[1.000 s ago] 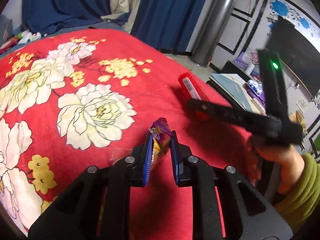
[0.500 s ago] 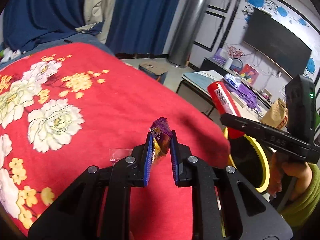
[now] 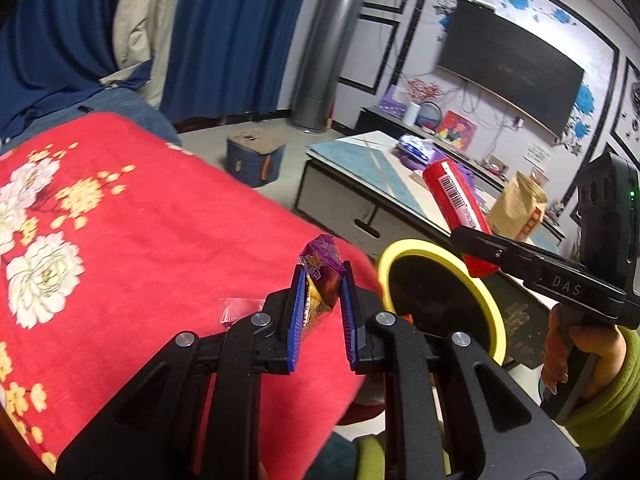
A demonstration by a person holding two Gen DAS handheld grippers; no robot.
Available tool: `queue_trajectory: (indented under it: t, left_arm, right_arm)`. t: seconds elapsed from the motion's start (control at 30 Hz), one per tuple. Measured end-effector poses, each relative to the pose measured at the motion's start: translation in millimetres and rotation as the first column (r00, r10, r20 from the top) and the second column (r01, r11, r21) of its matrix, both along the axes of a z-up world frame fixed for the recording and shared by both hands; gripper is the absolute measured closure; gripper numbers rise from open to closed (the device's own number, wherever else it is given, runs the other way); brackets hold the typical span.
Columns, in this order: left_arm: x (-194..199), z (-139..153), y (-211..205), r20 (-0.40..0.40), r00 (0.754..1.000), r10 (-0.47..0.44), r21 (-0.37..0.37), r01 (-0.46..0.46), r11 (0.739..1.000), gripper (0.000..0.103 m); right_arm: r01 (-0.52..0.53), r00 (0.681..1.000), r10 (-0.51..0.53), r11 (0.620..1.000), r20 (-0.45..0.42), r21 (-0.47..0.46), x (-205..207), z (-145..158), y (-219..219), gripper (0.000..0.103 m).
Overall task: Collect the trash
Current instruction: 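Carry the red can and orange wrapper with both tools over the bin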
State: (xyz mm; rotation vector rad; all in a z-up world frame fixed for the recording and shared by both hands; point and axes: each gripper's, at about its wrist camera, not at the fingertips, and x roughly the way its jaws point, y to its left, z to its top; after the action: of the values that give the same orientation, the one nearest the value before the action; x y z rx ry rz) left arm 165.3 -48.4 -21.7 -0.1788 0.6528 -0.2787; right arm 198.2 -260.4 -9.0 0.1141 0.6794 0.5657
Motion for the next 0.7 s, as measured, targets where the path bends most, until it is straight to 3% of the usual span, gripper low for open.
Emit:
queue_trajectory:
  t: [0.43, 0.7]
  left_arm:
    - [13.6, 2.9, -51.9, 0.014, 0.993, -0.118, 0.015, 0.118, 0.993, 0.092]
    - [23.1, -1.0, -82.9, 0.002, 0.984, -0.178, 0.018, 0.178, 0.984, 0.092]
  right_arm:
    - [0.134, 0.991, -0.134, 0.991, 0.015, -0.021, -18.2, -4.7, -58.3, 0.072]
    - [0.215, 0.976, -0.216, 0.976, -0.020, -0.042, -24.7, -22.6, -91.0, 0.072]
